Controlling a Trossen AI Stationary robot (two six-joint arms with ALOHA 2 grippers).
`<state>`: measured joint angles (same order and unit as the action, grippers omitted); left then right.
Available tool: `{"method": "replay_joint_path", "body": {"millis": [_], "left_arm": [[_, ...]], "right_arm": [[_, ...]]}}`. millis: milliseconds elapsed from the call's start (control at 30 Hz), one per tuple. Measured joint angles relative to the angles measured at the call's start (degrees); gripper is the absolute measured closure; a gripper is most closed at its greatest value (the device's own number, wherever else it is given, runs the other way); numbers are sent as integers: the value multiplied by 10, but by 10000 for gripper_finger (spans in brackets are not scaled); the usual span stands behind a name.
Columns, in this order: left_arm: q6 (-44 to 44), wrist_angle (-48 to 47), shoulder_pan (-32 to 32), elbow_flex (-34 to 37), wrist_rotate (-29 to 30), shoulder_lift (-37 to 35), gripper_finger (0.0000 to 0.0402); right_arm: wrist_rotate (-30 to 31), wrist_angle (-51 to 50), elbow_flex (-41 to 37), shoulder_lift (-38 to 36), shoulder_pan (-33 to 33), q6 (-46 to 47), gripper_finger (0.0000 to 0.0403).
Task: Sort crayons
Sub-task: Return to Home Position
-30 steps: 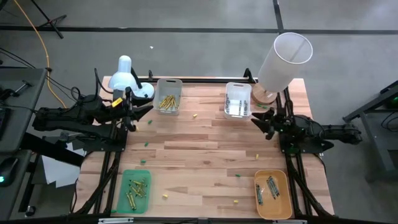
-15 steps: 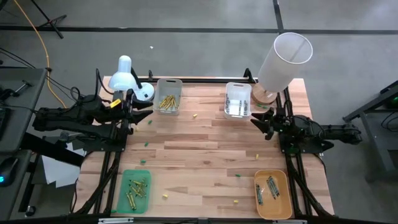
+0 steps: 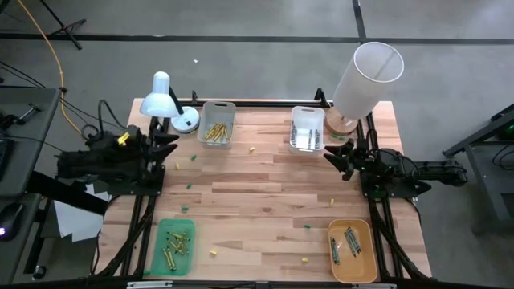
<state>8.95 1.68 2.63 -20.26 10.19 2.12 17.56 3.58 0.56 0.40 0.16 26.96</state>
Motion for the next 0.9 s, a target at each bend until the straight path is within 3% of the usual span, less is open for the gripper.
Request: {"method": "replay_joint_path", "body": {"millis": [233, 300, 600, 900], "left_arm": [[-2, 144, -3, 100, -19, -5, 287], [7, 144, -9, 125, -19, -9, 293], [33, 273, -44, 190, -22, -19, 323], [61, 212, -62, 196, -85, -18, 344]], "right_arm": [[0, 0, 0, 0, 0, 0, 202], [0, 0, 0, 0, 0, 0, 202], [0, 0, 0, 1, 0, 0, 202], [0, 0, 0, 1, 0, 0, 202]]}}
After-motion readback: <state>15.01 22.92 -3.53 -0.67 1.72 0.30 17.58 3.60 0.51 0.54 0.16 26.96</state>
